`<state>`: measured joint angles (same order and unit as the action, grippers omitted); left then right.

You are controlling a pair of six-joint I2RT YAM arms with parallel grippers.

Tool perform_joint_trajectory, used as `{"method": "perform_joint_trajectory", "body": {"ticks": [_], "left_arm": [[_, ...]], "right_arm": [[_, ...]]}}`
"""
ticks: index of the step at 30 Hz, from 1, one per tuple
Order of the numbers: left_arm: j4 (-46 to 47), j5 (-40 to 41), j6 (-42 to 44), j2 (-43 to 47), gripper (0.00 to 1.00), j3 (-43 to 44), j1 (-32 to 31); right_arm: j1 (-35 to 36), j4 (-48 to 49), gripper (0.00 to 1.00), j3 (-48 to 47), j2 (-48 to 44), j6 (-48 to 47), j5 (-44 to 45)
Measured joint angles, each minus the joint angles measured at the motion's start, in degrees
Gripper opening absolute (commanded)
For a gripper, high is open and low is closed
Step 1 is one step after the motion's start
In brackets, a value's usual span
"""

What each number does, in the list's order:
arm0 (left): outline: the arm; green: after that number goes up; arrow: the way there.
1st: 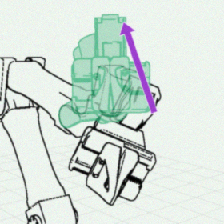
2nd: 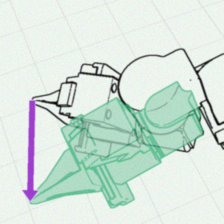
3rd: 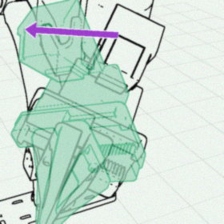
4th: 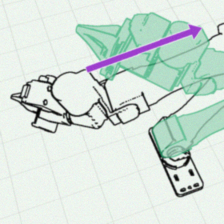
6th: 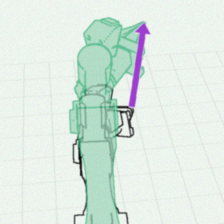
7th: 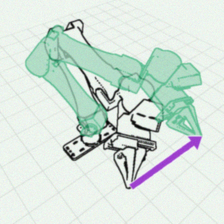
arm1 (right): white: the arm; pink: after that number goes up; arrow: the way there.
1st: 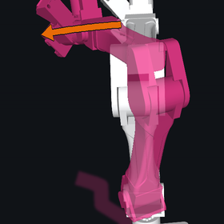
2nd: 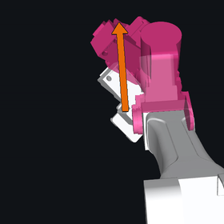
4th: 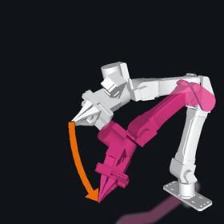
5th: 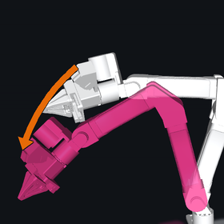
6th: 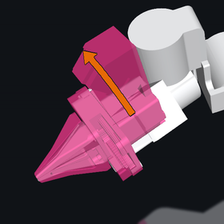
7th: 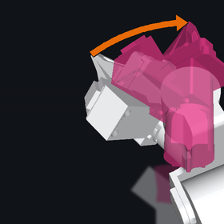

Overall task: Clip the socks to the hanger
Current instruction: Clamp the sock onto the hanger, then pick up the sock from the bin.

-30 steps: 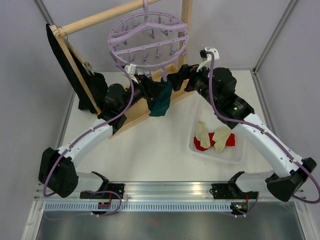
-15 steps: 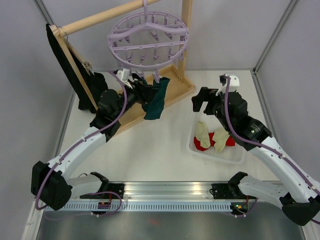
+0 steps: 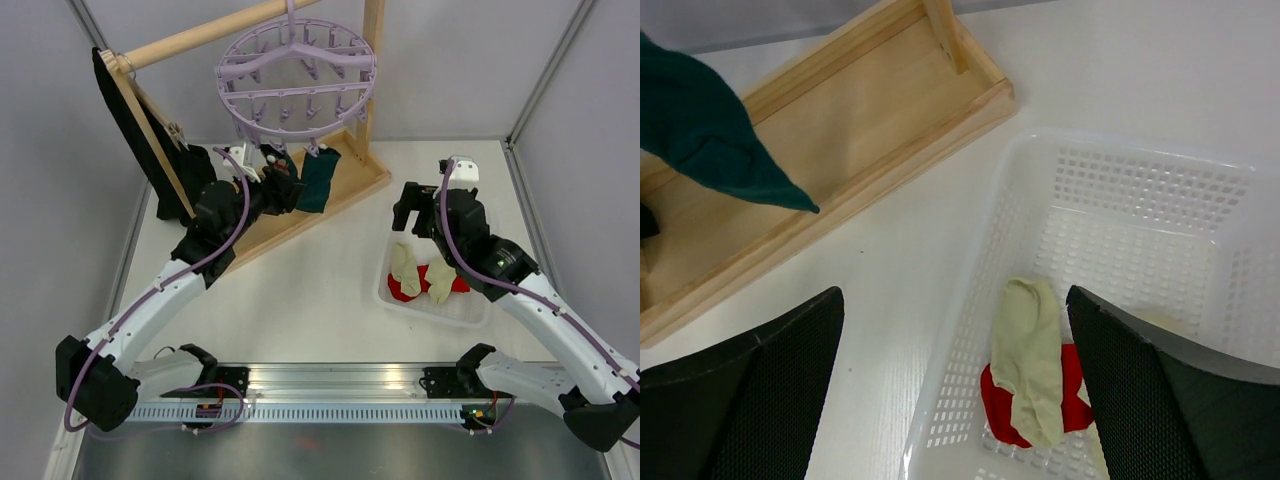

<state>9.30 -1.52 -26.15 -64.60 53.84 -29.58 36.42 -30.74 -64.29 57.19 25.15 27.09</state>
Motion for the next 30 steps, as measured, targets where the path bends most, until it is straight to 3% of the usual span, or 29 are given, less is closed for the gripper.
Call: {"method": "perform_joint_trajectory", "body": {"ticks": [6, 11, 18, 21, 30], "left_arm": [[-3.0, 0.9, 0.1, 3.3, 0.61, 0.0, 0.0], [-3.7, 0.3, 0.1, 5.8, 0.61, 0.0, 0.0], [-5.1, -1.3, 0.1, 7.9, 0.61, -0.8, 0.0], [-6.3, -2.1, 0.1, 8.6, 0.61, -1.3, 0.0], [-8.3, -4.7, 0.1, 11.8, 0.61, -2.7, 0.0]], "right_arm": [[-1.8, -2.4, 0.98, 0.2, 3.5, 1.6, 2.0], [-5.4, -1.9, 0.95, 7.0, 4.1, 3.2, 0.8], [-14.8, 3.8, 0.68, 16.2, 9.6, 4.2, -5.4], [-16.6, 7.2, 0.62, 16.5, 14.3, 4.6, -7.9], [-17.5, 15.8, 0.57, 16.5, 25.8, 4.4, -13.4]]}}
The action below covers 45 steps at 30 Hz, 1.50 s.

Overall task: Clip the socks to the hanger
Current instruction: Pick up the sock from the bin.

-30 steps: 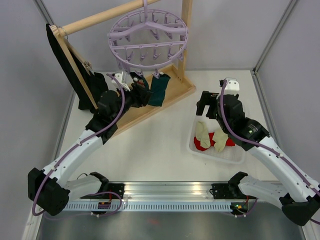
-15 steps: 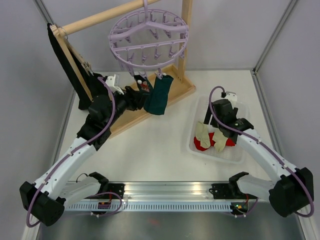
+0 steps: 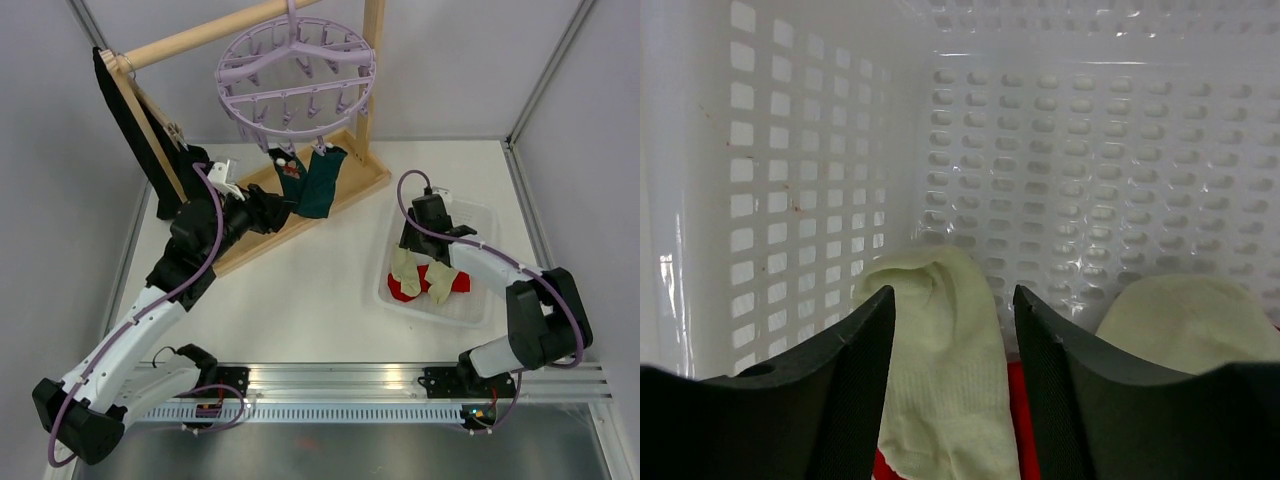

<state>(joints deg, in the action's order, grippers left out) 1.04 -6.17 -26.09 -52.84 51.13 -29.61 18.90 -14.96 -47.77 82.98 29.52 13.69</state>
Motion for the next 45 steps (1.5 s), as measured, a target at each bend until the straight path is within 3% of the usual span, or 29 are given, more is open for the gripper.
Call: {"method": "perform_joint_trajectory", "body": {"ticks": [12, 19, 30, 33, 45], "left_arm": [[-2.2, -0.7, 0.0, 0.4, 0.61, 0.0, 0.0], [-2.3, -1.8, 0.0, 0.4, 0.61, 0.0, 0.0], [-2.8, -3.3, 0.0, 0.3, 0.59, -0.3, 0.0], [-2.8, -4.0, 0.0, 0.3, 0.59, -0.3, -0.1], [1.6, -10.5, 0.0, -3.4, 0.56, -0.4, -4.0]], "right_arm": [[0.0, 3.9, 0.53, -0.1, 6.9, -1.0, 0.2], [0.0, 5.2, 0.42, -0.1, 9.4, -1.2, 0.1], [-0.1, 6.0, 0.06, -0.1, 9.6, -1.3, 0.1], [-0.2, 4.6, 0.00, -0.1, 7.9, -1.3, 0.2], [-0.4, -3.4, 0.00, -5.5, -10.1, -1.9, 2.1]]}}
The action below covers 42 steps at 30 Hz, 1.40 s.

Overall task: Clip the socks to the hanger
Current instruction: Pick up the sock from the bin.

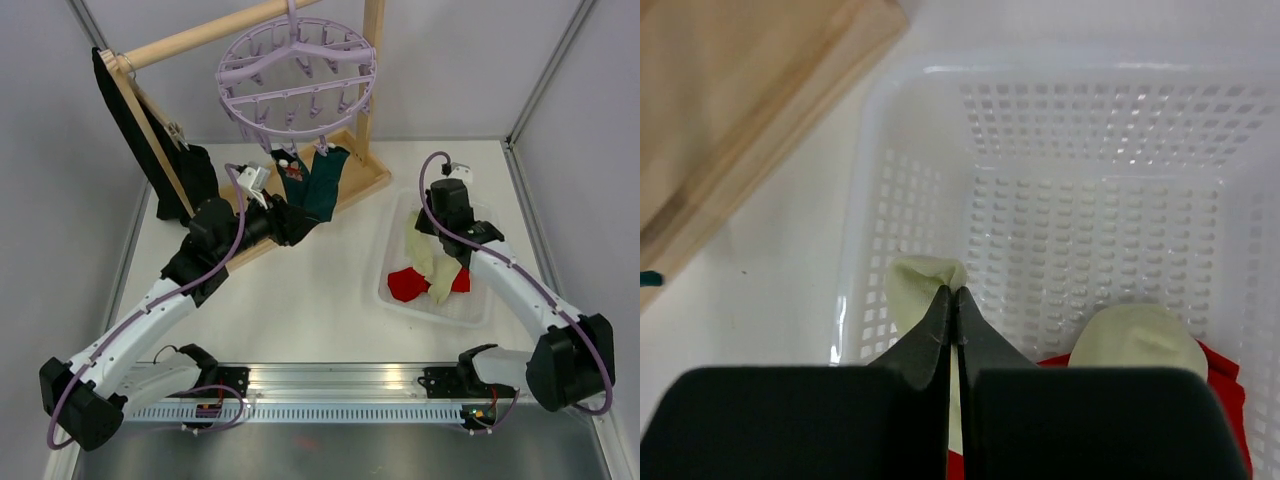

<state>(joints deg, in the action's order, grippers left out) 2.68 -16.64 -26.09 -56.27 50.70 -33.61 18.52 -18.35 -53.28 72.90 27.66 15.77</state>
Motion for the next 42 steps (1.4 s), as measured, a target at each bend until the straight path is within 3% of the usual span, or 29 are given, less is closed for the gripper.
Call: {"method": "perform_joint_trajectory", "body": {"ticks": [9, 18, 26, 42], "left_arm": [[10.4, -4.7, 0.0, -7.6, 0.56, 0.4, -1.7], [20.3, -12.3, -1.6, -20.0, 0.57, 8.2, -3.7], [24.0, -13.7, -2.8, -24.0, 0.57, 13.6, -7.1], [24.5, -12.4, -3.5, -26.7, 0.52, 15.1, -8.0]], "right_arm": [[0.0, -5.0, 0.00, -6.2, -12.5, -2.2, -2.8], [0.0, -5.2, 0.00, -9.7, -19.5, -2.0, -17.4], [0.8, -3.6, 0.00, -9.8, -19.7, -0.7, -23.9], [8.9, -1.4, 0.00, -12.7, -16.0, 0.0, -22.2]]}}
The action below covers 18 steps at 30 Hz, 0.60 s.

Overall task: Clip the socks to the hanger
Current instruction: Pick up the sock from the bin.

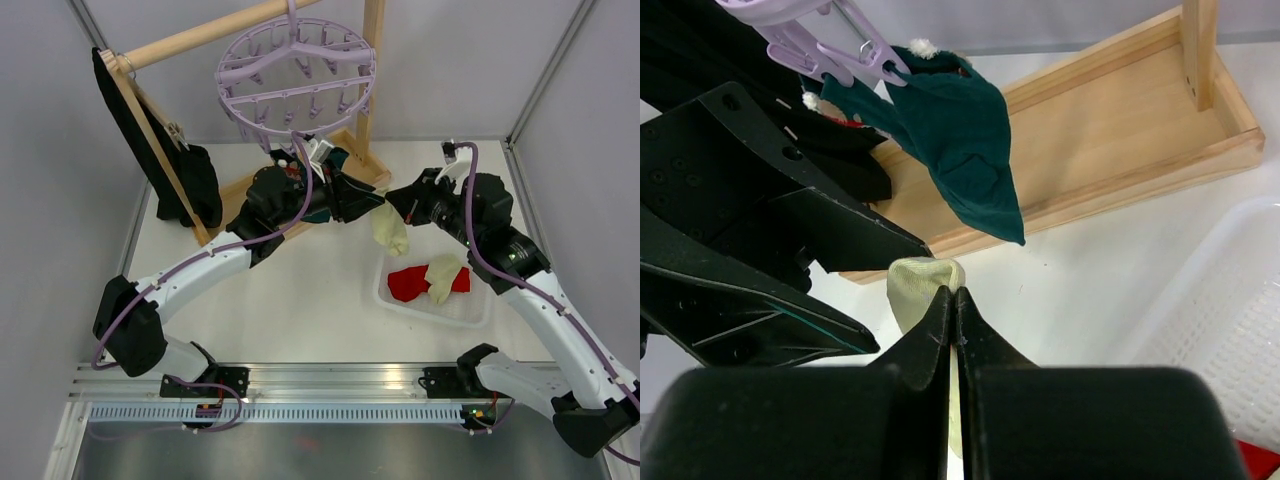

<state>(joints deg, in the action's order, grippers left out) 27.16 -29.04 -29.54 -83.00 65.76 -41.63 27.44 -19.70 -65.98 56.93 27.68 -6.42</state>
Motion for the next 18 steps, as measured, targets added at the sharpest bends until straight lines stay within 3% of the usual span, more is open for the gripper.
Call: {"method": "perform_joint_trajectory", "body": {"ticks": [18], "left_arm": [[-0.7, 0.7, 0.0, 0.0, 0.43, 0.0, 0.0]], "right_arm": [[1.1, 0.0, 0.00, -3.2, 1.9, 0.0, 1.9]]}}
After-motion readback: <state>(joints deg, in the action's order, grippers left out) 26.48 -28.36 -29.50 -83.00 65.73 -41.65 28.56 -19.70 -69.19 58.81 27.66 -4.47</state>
